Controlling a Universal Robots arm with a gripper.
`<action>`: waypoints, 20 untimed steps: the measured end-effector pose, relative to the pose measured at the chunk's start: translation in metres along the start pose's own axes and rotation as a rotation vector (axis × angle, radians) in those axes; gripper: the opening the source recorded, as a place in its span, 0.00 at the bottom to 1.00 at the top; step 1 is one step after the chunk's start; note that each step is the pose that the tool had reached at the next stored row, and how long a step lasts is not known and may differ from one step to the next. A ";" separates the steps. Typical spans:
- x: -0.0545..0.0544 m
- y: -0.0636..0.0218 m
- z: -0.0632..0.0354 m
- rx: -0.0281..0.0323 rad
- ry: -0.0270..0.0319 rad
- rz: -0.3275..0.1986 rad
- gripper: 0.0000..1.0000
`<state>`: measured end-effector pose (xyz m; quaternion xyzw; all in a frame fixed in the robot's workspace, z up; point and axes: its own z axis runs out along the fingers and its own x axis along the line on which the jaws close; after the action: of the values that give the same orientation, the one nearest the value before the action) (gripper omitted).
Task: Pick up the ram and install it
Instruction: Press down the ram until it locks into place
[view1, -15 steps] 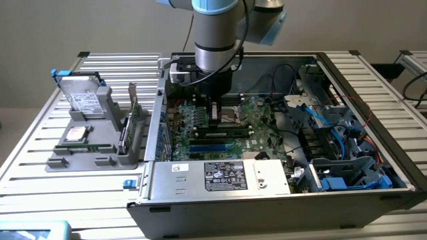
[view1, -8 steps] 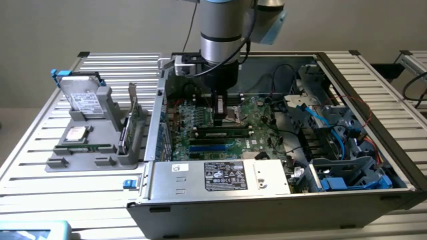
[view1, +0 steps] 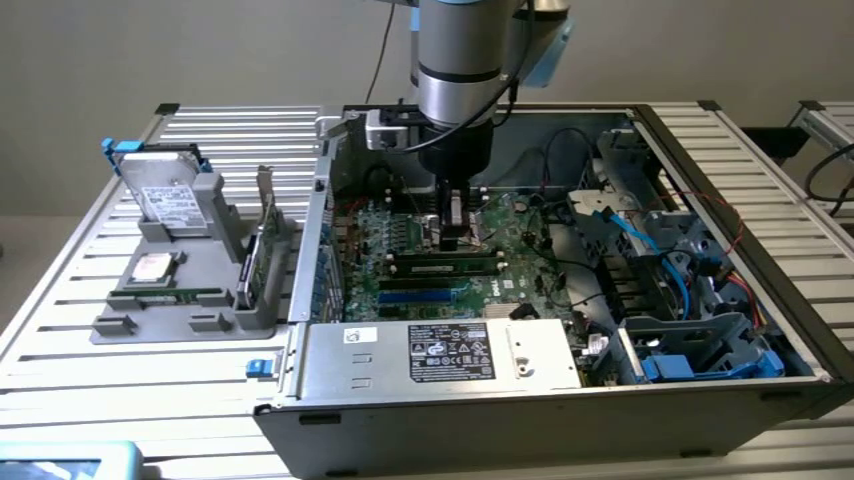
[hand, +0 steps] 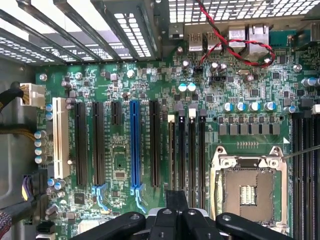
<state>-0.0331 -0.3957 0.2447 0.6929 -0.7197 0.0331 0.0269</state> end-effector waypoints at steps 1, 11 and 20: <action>0.000 0.0000 0.0000 0.0000 -0.0003 0.000 0.11; 0.000 -0.0003 0.0000 -0.0030 -0.0060 0.032 0.11; 0.000 -0.0004 0.0000 -0.0143 -0.0046 0.170 0.11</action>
<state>-0.0327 -0.3958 0.2448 0.6293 -0.7761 0.0286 0.0273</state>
